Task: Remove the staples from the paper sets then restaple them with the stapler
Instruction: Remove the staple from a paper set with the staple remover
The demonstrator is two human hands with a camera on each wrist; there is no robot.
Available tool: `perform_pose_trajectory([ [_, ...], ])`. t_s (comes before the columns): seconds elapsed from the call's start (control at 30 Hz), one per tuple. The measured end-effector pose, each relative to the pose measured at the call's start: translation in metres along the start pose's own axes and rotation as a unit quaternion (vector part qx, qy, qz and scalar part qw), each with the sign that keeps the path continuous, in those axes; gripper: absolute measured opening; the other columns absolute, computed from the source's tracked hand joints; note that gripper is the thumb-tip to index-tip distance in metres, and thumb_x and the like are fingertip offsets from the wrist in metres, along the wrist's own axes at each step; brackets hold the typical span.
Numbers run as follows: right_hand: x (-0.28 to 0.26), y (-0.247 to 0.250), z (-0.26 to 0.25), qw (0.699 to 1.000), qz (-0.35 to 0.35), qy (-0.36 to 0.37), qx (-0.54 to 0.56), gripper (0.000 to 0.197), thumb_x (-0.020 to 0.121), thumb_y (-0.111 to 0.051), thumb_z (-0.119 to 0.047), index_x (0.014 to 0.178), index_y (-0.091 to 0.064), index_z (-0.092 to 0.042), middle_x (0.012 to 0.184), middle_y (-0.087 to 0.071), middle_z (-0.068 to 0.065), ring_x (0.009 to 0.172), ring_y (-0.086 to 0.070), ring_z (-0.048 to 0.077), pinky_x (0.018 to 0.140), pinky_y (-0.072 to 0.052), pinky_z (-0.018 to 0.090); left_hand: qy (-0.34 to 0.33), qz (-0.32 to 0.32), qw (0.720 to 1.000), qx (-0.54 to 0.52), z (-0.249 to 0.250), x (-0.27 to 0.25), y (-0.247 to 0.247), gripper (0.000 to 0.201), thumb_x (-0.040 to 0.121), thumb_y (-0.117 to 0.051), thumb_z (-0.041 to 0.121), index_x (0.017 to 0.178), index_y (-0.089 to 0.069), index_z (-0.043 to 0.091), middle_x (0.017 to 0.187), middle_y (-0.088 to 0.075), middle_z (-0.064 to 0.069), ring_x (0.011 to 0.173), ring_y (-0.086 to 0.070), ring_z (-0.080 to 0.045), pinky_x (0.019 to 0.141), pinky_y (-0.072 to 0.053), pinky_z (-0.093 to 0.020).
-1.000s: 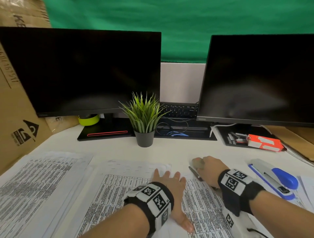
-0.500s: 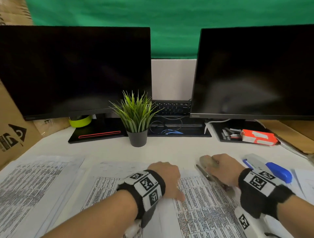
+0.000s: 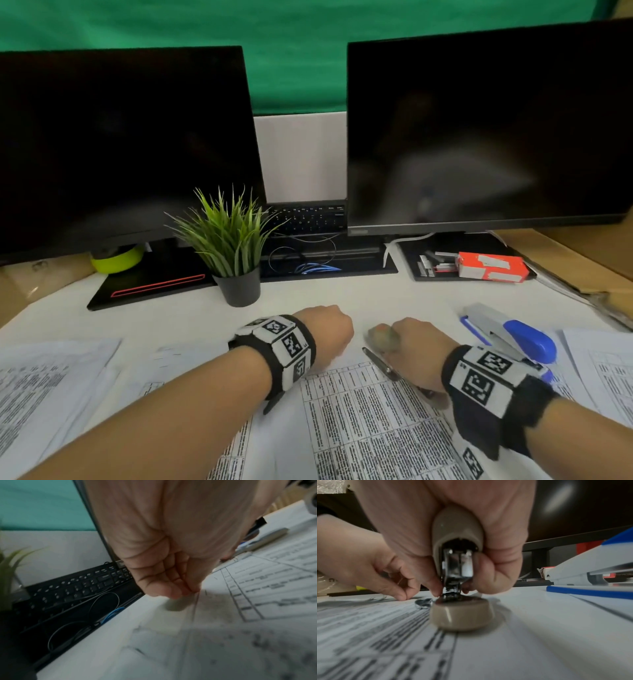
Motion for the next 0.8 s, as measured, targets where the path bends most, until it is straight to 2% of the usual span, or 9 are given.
perform_pose_trajectory([
  [0.1,-0.002,-0.002,-0.001,1.000,-0.004,0.001,0.002,0.020,0.089,-0.040,-0.033,0.089,-0.054,-0.018,0.089,-0.061,0.000,0.082,-0.059,0.020,0.063,-0.042,0.027,-0.021,-0.010,0.999,0.039,0.004,0.000,-0.004,0.015,0.094,-0.050,0.008,0.105,-0.059,0.009,0.108,-0.058,-0.009,0.089,-0.057,-0.025,0.072,-0.045,-0.032],
  [0.27,-0.005,-0.002,-0.002,1.000,-0.001,0.000,0.001,0.020,0.091,-0.042,-0.034,0.094,-0.053,-0.018,0.092,-0.060,0.000,0.085,-0.059,0.021,0.073,-0.045,0.029,-0.033,-0.007,0.999,-0.013,0.003,-0.003,-0.010,0.020,0.098,-0.040,0.013,0.113,-0.052,0.006,0.112,-0.055,-0.012,0.098,-0.055,-0.026,0.082,-0.046,-0.032],
  [0.3,-0.005,-0.002,-0.002,1.000,-0.001,-0.004,0.000,0.019,0.090,-0.043,-0.033,0.097,-0.054,-0.018,0.095,-0.061,0.001,0.086,-0.058,0.021,0.075,-0.045,0.029,-0.036,-0.001,0.999,-0.031,0.003,-0.005,-0.009,0.019,0.098,-0.039,0.011,0.112,-0.051,0.005,0.109,-0.055,-0.011,0.096,-0.054,-0.025,0.081,-0.045,-0.028],
  [0.37,-0.005,-0.002,-0.001,1.000,-0.003,-0.008,-0.006,0.023,0.090,-0.045,-0.032,0.105,-0.053,-0.017,0.102,-0.061,0.003,0.091,-0.059,0.022,0.079,-0.047,0.030,-0.040,0.013,0.998,-0.056,0.003,-0.011,-0.006,0.017,0.095,-0.040,0.002,0.110,-0.048,0.006,0.098,-0.049,-0.006,0.089,-0.049,-0.023,0.067,-0.037,-0.016],
  [0.4,-0.007,-0.002,-0.002,1.000,-0.005,-0.007,-0.009,0.025,0.090,-0.044,-0.033,0.106,-0.053,-0.017,0.105,-0.060,0.004,0.094,-0.059,0.023,0.082,-0.047,0.030,-0.038,0.014,0.997,-0.067,0.004,-0.013,-0.006,0.021,0.092,-0.042,-0.003,0.109,-0.046,0.007,0.098,-0.048,-0.005,0.090,-0.049,-0.023,0.064,-0.034,-0.016],
  [0.5,-0.014,0.000,-0.013,0.999,-0.021,0.020,-0.026,0.018,0.094,-0.039,-0.034,0.100,-0.047,-0.019,0.106,-0.056,0.005,0.097,-0.057,0.024,0.085,-0.047,0.033,-0.037,0.008,0.997,-0.072,0.009,-0.012,-0.005,0.037,0.084,-0.051,-0.010,0.117,-0.047,0.007,0.118,-0.050,-0.008,0.106,-0.052,-0.026,0.076,-0.035,-0.023],
  [0.67,-0.025,0.005,-0.024,0.997,-0.023,0.046,-0.049,0.005,0.095,-0.037,-0.024,0.090,-0.037,-0.022,0.111,-0.052,0.008,0.103,-0.055,0.027,0.091,-0.047,0.037,-0.055,0.029,0.992,-0.110,0.012,-0.010,-0.004,0.044,0.081,-0.047,-0.013,0.118,-0.050,0.010,0.124,-0.048,-0.005,0.114,-0.047,-0.023,0.086,-0.037,-0.025],
  [0.73,-0.025,0.006,-0.023,0.998,-0.020,0.040,-0.040,0.007,0.095,-0.037,-0.023,0.089,-0.038,-0.022,0.110,-0.053,0.007,0.103,-0.055,0.026,0.091,-0.047,0.036,-0.068,0.050,0.984,-0.156,0.013,-0.014,0.002,0.041,0.076,-0.044,-0.017,0.101,-0.052,0.014,0.111,-0.049,-0.002,0.103,-0.047,-0.020,0.082,-0.036,-0.021],
  [0.8,-0.027,0.007,-0.023,0.998,-0.027,0.037,-0.038,0.014,0.097,-0.037,-0.030,0.093,-0.043,-0.018,0.113,-0.054,0.007,0.105,-0.055,0.026,0.094,-0.045,0.037,-0.069,0.078,0.975,-0.194,0.008,-0.021,0.013,0.038,0.071,-0.040,-0.019,0.078,-0.037,0.019,0.093,-0.041,0.002,0.085,-0.040,-0.016,0.073,-0.034,-0.021],
])
Point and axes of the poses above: each hand's wrist, its own x-axis towards the middle knuckle, its own y-axis out of the back of the hand, z = x × y, the point moved 7 cm from there along x, towards the middle knuckle
